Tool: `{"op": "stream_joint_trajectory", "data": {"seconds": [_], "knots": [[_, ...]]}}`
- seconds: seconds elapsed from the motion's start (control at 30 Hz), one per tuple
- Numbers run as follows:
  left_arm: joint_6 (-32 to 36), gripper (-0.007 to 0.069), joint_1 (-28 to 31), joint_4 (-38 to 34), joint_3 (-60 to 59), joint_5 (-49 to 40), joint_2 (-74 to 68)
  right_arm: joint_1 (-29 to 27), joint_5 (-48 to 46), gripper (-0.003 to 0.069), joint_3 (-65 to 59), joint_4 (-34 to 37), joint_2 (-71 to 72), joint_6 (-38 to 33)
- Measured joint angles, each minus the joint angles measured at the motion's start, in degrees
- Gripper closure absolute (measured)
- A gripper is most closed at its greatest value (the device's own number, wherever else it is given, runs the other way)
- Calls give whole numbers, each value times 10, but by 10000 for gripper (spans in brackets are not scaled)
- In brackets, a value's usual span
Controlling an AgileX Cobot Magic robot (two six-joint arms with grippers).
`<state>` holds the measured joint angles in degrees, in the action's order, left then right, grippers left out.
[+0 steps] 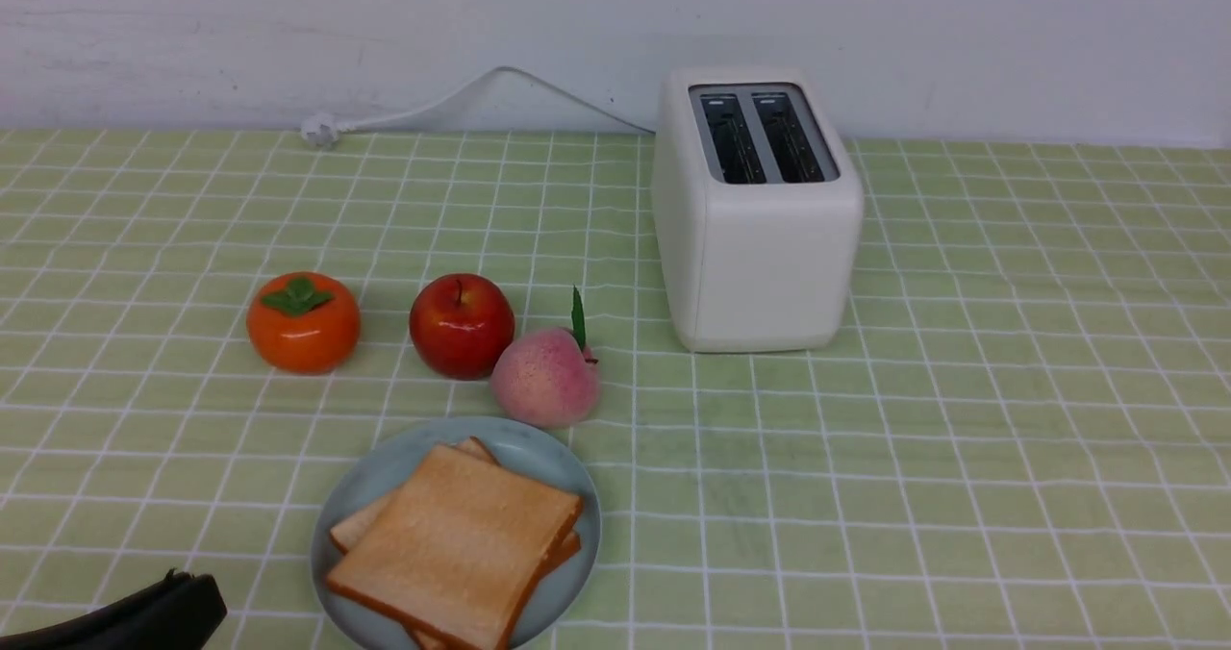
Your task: Take toasted bread from bread machine on green coffee tablecloth place on plate.
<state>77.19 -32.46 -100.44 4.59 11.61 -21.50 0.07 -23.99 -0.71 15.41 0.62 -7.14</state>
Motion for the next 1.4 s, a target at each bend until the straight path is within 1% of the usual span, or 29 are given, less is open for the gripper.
{"op": "stream_joint_trajectory", "data": {"seconds": [0.43,0.53,0.57,0.6,0.63,0.67,0.7,0.73,0.77,0.8,0.83,0.87,0.9,0.93,0.97,1.0,1.03,1.07,1.17,1.3,1.37,1.4], "knots": [[0,539,0,0,0,2,0,0,0,662,0,0,0,0],[-16,536,0,0,0,19,0,0,0,659,0,0,0,0],[-31,536,0,12,0,19,0,0,0,658,0,0,0,0],[-53,536,0,45,0,14,0,0,0,658,0,0,0,0],[-65,537,0,52,0,12,0,0,0,658,0,0,0,0],[-84,542,0,94,0,6,0,0,0,658,0,0,0,0],[-148,561,0,164,0,-13,0,0,0,657,0,0,0,0],[-212,598,0,245,1,-33,0,0,0,655,0,0,0,0],[-259,619,0,297,1,-45,0,0,0,655,0,0,0,0],[-259,624,0,310,1,-48,0,0,0,655,0,0,0,0],[-324,638,0,401,4,-68,0,0,0,655,0,0,0,0],[-378,638,0,471,8,-81,0,0,0,655,0,0,0,0],[-421,638,0,520,10,-86,0,0,0,655,0,0,0,0],[-429,638,0,529,10,-87,0,0,0,655,0,0,0,0],[-495,638,0,595,12,-90,0,0,0,654,0,0,0,0],[-507,638,0,606,12,-89,0,0,0,654,0,0,0,0],[-541,638,0,637,12,-90,0,0,0,652,0,0,0,0],[-557,638,0,665,12,-91,0,0,0,650,0,0,0,0],[-570,638,0,689,12,-92,0,0,0,647,0,0,0,0],[-572,638,3,702,1,-57,0,0,0,646,0,0,0,0],[-573,638,11,714,-3,-44,2,0,0,646,0,0,0,0],[-581,638,32,734,-5,-39,8,0,0,646,0,0,0,0]]}}
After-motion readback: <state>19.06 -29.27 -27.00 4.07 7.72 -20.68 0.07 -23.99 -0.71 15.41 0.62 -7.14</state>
